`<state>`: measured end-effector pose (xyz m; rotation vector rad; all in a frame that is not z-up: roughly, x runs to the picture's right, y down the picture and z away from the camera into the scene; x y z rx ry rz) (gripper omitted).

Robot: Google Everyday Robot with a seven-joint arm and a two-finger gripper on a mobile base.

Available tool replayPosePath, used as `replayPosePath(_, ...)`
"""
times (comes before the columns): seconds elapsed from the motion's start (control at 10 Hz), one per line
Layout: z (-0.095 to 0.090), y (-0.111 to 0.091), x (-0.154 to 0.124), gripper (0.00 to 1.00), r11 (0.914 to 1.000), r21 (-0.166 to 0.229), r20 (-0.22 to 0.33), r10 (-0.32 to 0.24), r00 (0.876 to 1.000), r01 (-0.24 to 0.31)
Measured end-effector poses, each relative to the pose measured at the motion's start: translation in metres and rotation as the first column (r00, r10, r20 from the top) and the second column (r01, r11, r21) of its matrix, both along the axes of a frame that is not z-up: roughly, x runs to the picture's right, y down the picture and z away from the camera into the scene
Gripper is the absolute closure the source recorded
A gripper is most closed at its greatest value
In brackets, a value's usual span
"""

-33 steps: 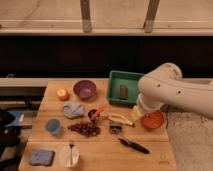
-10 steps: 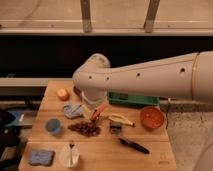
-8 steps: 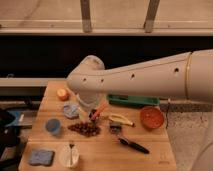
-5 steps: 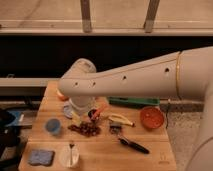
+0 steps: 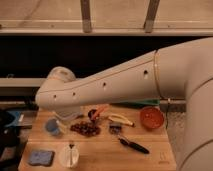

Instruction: Place fork in plastic cup

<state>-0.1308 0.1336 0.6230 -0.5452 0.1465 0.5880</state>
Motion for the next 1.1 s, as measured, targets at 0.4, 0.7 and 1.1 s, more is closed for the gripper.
replayPosePath(0.4, 0.003, 0.001, 0.005, 0.29, 0.9999, -0.014, 0.008, 0.005, 1.000, -0.005)
replayPosePath(0.7, 0.017, 0.022, -0.004, 0.29, 0.9982, -0.058, 0.035, 0.014, 0.999, -0.012)
replayPosePath(1.1, 0.010, 0.033, -0.009, 0.29, 0.9969, -0.079, 0.057, 0.010, 0.998, -0.005)
